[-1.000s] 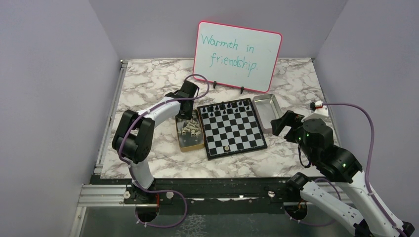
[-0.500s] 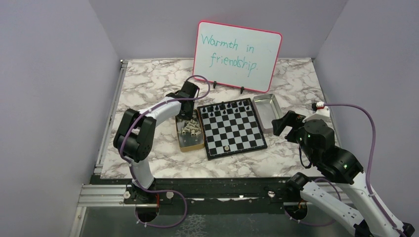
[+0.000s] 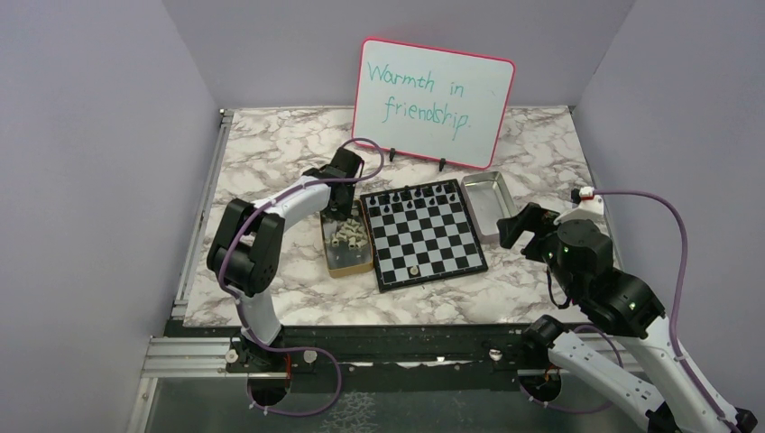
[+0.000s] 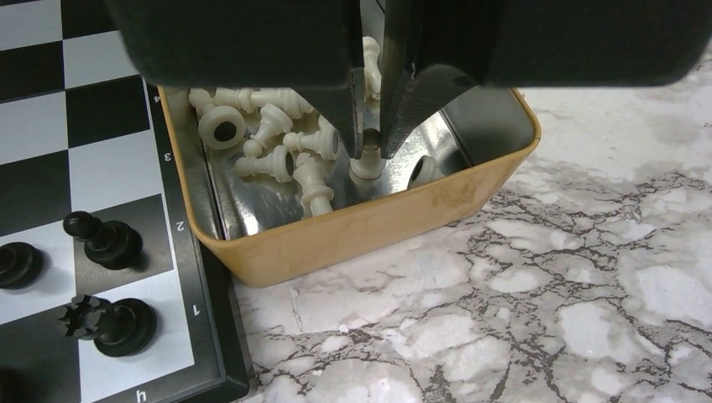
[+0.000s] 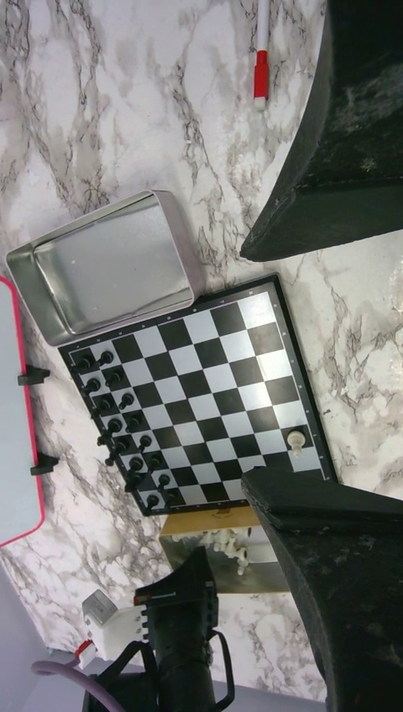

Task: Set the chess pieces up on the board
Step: Pick up the chess piece from the storage box, then place the chess piece on the chessboard.

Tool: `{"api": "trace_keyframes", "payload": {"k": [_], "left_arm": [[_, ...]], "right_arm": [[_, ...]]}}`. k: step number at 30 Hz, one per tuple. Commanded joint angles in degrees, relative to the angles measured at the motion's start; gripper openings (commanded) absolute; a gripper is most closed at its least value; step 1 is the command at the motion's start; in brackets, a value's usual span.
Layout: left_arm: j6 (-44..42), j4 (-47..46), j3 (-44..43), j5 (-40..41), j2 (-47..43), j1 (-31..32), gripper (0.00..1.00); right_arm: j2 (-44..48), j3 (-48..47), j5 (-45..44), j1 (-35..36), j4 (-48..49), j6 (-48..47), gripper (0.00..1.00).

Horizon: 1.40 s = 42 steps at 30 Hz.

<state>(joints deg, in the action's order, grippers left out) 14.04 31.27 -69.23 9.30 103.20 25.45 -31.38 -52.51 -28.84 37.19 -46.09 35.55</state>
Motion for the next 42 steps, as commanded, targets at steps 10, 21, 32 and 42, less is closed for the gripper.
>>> {"api": "trace_keyframes", "payload": {"k": [10, 21, 32, 42], "left_arm": [[-0.6, 8.1, -5.0, -6.7, -7.5, -0.3, 0.08], [2.4, 9.4, -6.1, -11.9, -10.7, 5.4, 0.08], [6.1, 9.9, -8.7, -9.7, -9.1, 15.4, 0.08], [10.1, 9.6, -11.9, -9.7, -2.2, 23.4, 0.08]], "right_arm": [[-0.7, -0.8, -1.5, 0.4, -0.1, 0.2, 0.98], [-1.6, 0.0, -1.3, 0.4, 0.8, 1.4, 0.97], [-0.7, 0.3, -1.8, 0.4, -0.4, 1.9, 0.97], [0.0, 1.0, -2.3, 0.4, -0.3, 1.8, 0.97]]}}
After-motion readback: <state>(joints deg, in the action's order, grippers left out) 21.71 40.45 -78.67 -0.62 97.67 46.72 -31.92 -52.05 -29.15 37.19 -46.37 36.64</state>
